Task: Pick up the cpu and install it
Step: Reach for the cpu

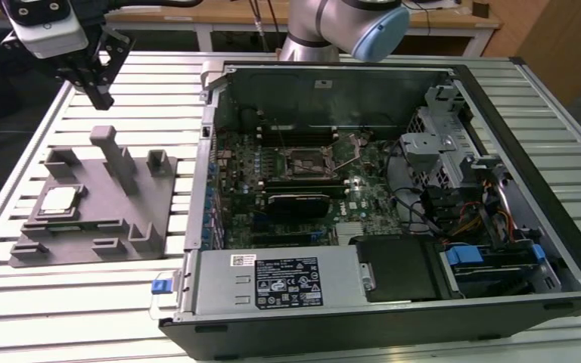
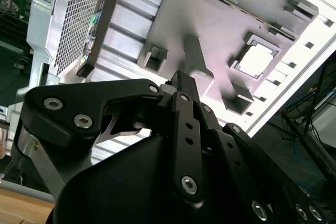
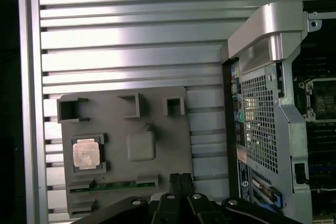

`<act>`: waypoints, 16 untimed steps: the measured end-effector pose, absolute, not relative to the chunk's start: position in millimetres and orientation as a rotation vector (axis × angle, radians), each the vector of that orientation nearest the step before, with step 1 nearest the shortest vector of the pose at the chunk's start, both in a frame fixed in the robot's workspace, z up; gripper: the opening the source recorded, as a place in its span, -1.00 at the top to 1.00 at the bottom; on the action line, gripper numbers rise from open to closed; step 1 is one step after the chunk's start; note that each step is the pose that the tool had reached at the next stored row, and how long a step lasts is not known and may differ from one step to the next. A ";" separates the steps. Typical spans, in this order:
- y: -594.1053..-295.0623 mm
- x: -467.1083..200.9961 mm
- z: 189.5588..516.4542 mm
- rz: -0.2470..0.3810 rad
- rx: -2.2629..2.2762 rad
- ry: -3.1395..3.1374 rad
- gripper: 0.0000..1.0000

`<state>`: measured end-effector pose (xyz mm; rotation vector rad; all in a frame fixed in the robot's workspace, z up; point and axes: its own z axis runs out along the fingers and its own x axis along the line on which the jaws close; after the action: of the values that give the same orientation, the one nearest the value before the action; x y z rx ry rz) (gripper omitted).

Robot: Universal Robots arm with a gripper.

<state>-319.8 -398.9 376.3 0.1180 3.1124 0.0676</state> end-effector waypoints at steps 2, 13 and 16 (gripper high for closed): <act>-399.0 -321.5 376.1 0.068 0.118 3.112 0.79; -398.9 -329.7 374.6 0.068 0.118 3.112 0.79; -399.0 -331.9 374.3 0.068 0.118 3.113 0.79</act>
<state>-331.9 -399.0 374.3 0.1179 3.1125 0.0676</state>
